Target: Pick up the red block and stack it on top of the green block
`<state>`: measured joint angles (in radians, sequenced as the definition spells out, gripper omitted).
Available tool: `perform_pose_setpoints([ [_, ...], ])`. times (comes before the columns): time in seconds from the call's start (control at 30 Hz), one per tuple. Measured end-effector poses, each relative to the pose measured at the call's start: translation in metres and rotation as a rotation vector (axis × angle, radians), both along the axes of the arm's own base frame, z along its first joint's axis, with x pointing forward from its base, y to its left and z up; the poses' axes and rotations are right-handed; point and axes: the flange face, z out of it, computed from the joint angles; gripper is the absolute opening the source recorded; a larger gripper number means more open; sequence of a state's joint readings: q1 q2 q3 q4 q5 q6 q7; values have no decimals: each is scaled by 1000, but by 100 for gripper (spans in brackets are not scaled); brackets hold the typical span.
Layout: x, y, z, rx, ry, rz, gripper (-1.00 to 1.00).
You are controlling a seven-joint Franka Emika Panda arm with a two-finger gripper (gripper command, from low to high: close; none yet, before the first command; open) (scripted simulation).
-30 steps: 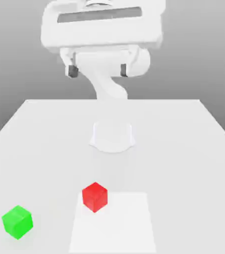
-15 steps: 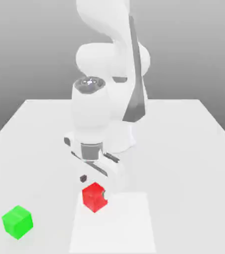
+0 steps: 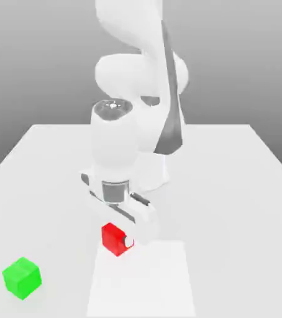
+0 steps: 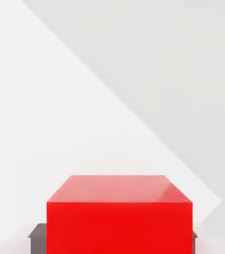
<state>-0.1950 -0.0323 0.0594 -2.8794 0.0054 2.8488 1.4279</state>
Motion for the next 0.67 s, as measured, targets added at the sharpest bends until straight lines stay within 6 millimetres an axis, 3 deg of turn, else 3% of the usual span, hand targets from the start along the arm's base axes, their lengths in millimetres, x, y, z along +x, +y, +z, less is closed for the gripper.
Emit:
perform_pose_setpoints([
  [0.2, 40, -76, 23, 20, -5, -21, -100],
  [0.4, 68, -178, 42, 6, -1, -18, -100],
  [0.47, 73, -189, 28, 2, 0, -10, -100],
  [0.57, 73, -192, -10, 1, 1, -8, -100],
  [0.6, 73, -192, -17, 1, 1, -8, 100],
  [0.67, 73, -192, -17, 1, 1, -8, 100],
])
